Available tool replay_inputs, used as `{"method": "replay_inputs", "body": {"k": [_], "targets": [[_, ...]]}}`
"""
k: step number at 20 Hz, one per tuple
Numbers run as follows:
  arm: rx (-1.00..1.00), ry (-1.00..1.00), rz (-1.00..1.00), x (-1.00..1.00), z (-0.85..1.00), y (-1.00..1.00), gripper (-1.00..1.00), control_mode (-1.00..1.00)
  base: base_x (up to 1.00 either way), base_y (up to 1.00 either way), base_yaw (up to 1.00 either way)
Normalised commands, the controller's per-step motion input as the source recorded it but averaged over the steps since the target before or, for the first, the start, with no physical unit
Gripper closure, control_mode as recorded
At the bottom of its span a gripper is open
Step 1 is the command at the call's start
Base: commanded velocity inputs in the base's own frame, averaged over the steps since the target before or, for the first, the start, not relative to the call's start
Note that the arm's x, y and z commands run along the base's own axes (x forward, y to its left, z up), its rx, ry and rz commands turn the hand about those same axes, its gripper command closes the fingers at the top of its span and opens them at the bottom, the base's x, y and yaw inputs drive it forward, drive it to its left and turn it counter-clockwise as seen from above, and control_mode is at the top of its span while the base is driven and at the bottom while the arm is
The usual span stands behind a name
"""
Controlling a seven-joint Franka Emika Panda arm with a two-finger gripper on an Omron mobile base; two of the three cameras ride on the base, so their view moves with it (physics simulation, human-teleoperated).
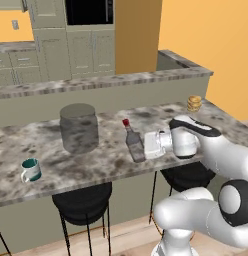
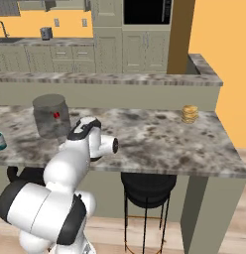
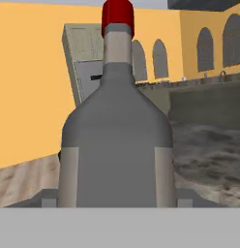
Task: Open the cabinet directly in front. Then move the liquor and the mug to the dining counter with the jar on it.
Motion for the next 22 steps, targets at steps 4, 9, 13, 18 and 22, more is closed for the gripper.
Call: {"method": "replay_inputs", "body": {"k": [4, 9, 13, 18, 22], "targets": [[0.09, -0.27, -0.01, -0.17, 0.00, -0.13, 1.00, -1.00, 0.00, 0.00, 0.00], [0.18, -0.20, -0.02, -0.11, 0.00, -0.11, 1.00, -1.00, 0.00, 0.00, 0.00], [0.05, -0.03, 0.00, 0.09, 0.00, 0.00, 1.00, -1.00, 0.00, 0.00, 0.00], [0.21, 0.00, -0.04, 0.37, 0.00, 0.00, 1.00, -1.00, 0.00, 0.00, 0.00], [0.12, 0.00, -0.02, 0.01, 0.00, 0.00, 1.00, -1.00, 0.00, 0.00, 0.00]]}}
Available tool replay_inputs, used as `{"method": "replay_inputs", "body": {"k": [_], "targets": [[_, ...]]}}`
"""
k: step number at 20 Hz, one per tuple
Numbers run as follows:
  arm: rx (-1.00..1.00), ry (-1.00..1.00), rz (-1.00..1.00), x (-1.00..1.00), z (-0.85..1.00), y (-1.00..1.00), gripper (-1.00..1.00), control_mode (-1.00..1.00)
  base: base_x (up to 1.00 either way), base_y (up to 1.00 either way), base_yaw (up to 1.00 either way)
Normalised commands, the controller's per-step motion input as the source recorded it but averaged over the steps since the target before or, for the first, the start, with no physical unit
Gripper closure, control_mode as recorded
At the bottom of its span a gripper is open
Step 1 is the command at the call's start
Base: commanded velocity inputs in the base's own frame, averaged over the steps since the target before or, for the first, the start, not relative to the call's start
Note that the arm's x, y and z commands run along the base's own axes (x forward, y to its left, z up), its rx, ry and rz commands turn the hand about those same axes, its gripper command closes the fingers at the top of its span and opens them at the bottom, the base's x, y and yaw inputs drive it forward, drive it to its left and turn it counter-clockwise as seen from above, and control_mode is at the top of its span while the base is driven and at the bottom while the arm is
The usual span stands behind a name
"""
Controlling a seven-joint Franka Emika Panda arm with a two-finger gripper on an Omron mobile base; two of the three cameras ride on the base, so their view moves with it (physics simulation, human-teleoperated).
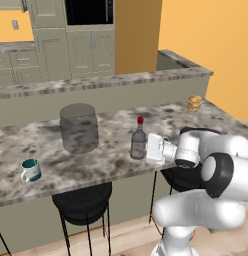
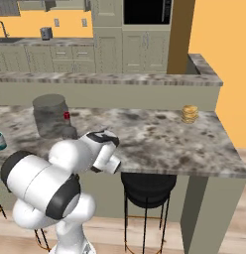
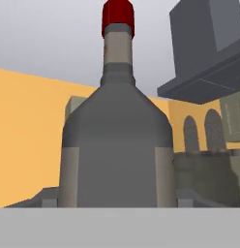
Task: Open the cabinet directly in front. Then move the liquor and the mug to the dining counter with the jar on it.
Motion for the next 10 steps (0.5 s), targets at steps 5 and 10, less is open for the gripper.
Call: {"method": "replay_inputs", "body": {"k": [5, 10], "targets": [[0.00, 0.00, 0.00, 0.42, 0.00, 0.03, 1.00, -1.00, 0.00, 0.00, 0.00], [0.00, 0.08, 0.00, 0.77, 0.00, 0.03, 1.00, -1.00, 0.00, 0.00, 0.00]]}}
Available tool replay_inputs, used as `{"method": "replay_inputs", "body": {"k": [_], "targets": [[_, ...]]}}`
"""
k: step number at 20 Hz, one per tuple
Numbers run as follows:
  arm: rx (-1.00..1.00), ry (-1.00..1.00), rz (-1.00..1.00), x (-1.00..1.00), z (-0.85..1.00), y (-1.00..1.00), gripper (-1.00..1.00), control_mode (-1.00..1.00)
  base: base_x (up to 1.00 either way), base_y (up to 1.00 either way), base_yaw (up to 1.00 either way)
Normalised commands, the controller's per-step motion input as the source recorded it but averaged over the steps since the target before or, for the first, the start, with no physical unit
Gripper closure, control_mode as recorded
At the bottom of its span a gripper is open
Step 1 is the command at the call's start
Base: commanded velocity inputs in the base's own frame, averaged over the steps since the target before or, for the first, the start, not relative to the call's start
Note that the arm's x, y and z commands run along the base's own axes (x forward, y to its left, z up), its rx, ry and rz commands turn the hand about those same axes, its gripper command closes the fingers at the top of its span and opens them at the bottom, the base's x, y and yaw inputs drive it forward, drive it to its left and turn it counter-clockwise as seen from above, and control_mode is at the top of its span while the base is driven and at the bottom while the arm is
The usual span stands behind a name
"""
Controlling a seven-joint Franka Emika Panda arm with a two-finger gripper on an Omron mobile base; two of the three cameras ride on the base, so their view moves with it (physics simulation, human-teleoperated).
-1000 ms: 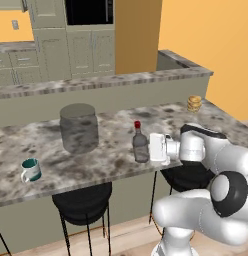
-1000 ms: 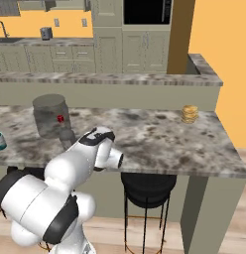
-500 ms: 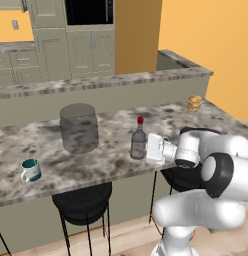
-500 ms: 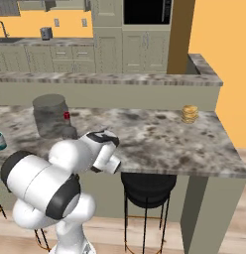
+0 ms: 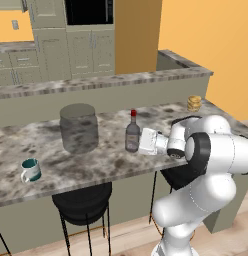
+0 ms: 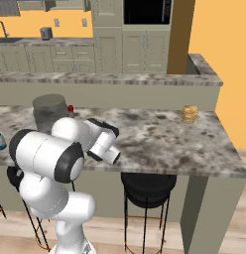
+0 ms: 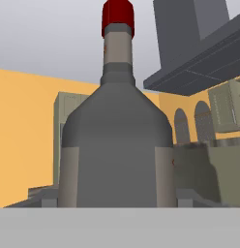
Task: Open the cabinet directly in front. Then move the liquor and the mug to the dining counter with the jar on it.
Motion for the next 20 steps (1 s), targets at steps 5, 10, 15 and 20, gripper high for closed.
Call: {"method": "replay_inputs", "body": {"k": [5, 10, 15, 20], "targets": [[0.00, 0.01, 0.00, 0.69, -0.12, 0.11, 1.00, -1.00, 0.00, 0.00, 0.00], [0.00, 0.00, 0.00, 0.60, -0.15, 0.23, 1.00, -1.00, 0.00, 0.00, 0.00], [0.00, 0.00, 0.00, 0.50, -0.20, 0.28, 1.00, -1.00, 0.00, 0.00, 0.00], [0.00, 0.00, 0.00, 0.60, -0.28, 0.36, 1.00, -1.00, 0.00, 0.00, 0.00]]}}
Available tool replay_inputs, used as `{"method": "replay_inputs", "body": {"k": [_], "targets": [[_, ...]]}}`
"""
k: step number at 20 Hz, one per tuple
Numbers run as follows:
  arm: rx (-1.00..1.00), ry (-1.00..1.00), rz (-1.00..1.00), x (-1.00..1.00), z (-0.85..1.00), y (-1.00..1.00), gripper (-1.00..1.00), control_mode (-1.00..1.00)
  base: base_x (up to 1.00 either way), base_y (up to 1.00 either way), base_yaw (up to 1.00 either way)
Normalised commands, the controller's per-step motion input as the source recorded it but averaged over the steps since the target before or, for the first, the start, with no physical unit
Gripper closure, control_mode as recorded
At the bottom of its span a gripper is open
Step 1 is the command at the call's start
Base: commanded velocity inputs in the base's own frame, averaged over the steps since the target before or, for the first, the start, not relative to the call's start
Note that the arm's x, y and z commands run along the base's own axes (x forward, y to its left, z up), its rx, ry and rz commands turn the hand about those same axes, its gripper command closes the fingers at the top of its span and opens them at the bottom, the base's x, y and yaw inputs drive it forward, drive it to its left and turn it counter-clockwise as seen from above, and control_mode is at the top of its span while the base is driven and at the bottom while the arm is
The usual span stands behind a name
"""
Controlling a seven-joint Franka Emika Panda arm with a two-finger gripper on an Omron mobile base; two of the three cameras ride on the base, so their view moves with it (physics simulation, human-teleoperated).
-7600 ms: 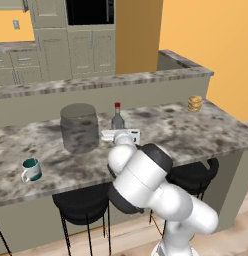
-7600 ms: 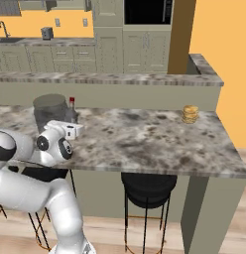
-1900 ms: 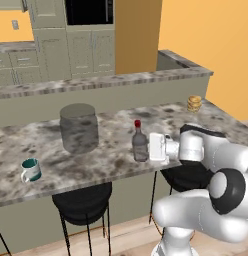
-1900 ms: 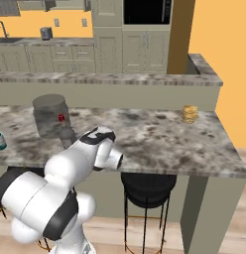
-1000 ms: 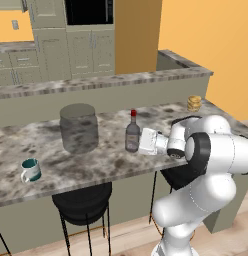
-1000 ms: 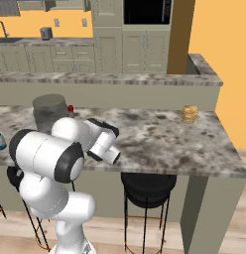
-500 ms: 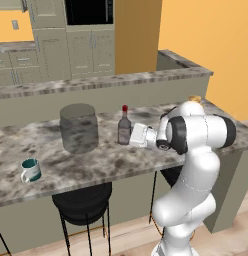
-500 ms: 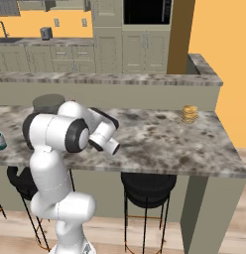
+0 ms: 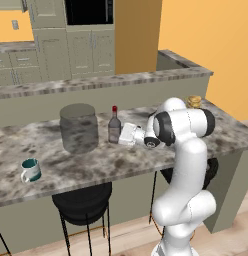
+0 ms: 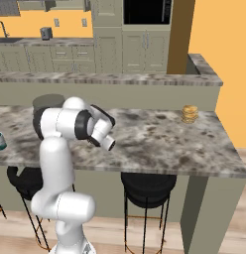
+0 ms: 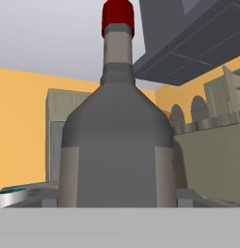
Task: Open the cabinet directly in front. Then move the liquor and the mug to the dining counter with the jar on it.
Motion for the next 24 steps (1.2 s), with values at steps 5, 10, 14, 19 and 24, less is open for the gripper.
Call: {"method": "replay_inputs", "body": {"k": [5, 10, 14, 19, 24], "targets": [[0.00, 0.00, 0.00, 0.28, -0.17, 0.07, 1.00, -1.00, 0.00, 0.00, 0.00], [0.00, -0.08, 0.05, 0.00, -0.26, -0.03, 1.00, -1.00, 0.00, 0.00, 0.00], [0.00, -0.01, 0.01, 0.00, -0.02, 0.00, 1.00, -1.00, 0.00, 0.00, 0.00], [0.00, 0.00, 0.00, 0.00, 0.00, 0.00, -1.00, -1.00, 0.00, 0.00, 0.00], [0.01, 0.00, -0.02, -0.02, 0.46, 0.00, -1.00, -1.00, 0.00, 0.00, 0.00]]}}
